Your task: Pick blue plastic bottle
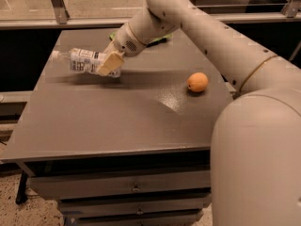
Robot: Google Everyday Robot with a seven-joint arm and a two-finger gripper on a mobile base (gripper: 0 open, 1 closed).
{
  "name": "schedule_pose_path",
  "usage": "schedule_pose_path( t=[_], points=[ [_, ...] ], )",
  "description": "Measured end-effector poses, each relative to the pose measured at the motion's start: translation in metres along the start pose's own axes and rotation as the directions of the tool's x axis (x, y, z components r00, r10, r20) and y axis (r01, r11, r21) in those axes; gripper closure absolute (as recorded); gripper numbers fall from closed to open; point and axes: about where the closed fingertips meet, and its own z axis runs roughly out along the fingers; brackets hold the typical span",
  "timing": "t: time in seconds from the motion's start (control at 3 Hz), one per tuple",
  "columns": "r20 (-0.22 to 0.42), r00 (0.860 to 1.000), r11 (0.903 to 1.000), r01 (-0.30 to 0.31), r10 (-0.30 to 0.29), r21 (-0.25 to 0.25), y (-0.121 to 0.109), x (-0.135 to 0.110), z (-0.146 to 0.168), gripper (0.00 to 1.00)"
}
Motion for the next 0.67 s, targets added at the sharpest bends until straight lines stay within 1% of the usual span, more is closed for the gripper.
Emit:
schedule_pose_path(
  t=[0.33,0.67],
  points=[
    [0.188,0.979,0.996,-0.086,0.079,0.027,-0.0069,-0.0063,-0.0144,1.0],
    [0.234,0.968,0.9936,-0.106,0.095,0.038,-0.0098,-0.0113,-0.0221,1.0]
  ],
)
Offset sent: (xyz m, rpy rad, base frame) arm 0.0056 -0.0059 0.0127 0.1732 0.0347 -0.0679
